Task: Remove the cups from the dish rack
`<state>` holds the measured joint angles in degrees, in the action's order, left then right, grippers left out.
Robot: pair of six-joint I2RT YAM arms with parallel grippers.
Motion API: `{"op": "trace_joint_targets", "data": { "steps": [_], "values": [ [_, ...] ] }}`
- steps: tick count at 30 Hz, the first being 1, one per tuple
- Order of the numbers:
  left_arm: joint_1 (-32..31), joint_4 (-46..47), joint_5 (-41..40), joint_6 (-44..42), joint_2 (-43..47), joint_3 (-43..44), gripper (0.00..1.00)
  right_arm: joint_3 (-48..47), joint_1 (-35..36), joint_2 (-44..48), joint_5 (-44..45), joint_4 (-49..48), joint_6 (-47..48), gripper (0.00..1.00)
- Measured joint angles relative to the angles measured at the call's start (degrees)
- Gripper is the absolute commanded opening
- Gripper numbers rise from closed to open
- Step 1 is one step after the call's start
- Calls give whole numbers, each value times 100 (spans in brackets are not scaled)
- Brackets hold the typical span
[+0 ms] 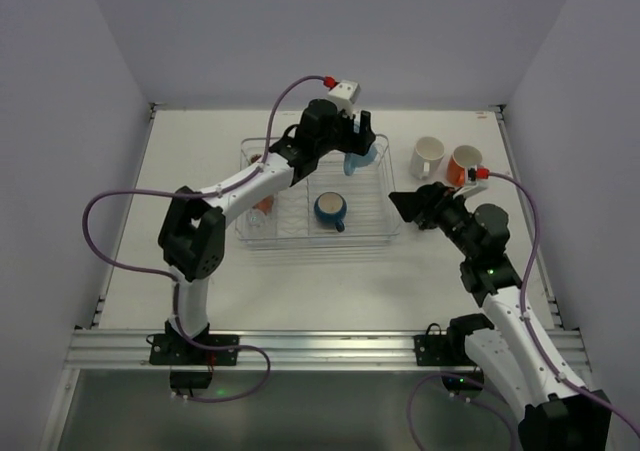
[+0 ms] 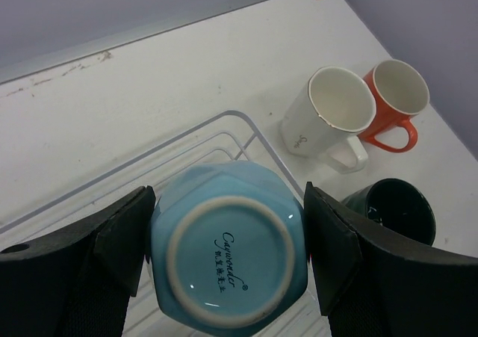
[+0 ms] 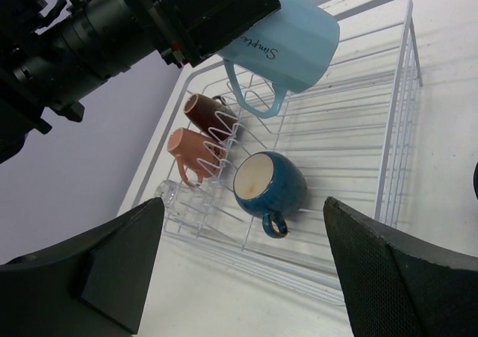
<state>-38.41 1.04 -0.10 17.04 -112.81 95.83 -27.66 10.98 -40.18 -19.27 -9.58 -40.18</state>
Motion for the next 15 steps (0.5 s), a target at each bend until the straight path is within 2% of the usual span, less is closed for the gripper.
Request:
{"op": "trace_joint_targets", "data": {
  "steps": [7, 15],
  "values": [
    [59, 166, 660, 769, 455, -713, 6, -7, 0, -651, -214, -693, -435, 87],
    [44, 1198, 1589, 1888, 2079, -2061, 6, -55, 7, -907, -605, -1394, -887, 88]
  ]
}}
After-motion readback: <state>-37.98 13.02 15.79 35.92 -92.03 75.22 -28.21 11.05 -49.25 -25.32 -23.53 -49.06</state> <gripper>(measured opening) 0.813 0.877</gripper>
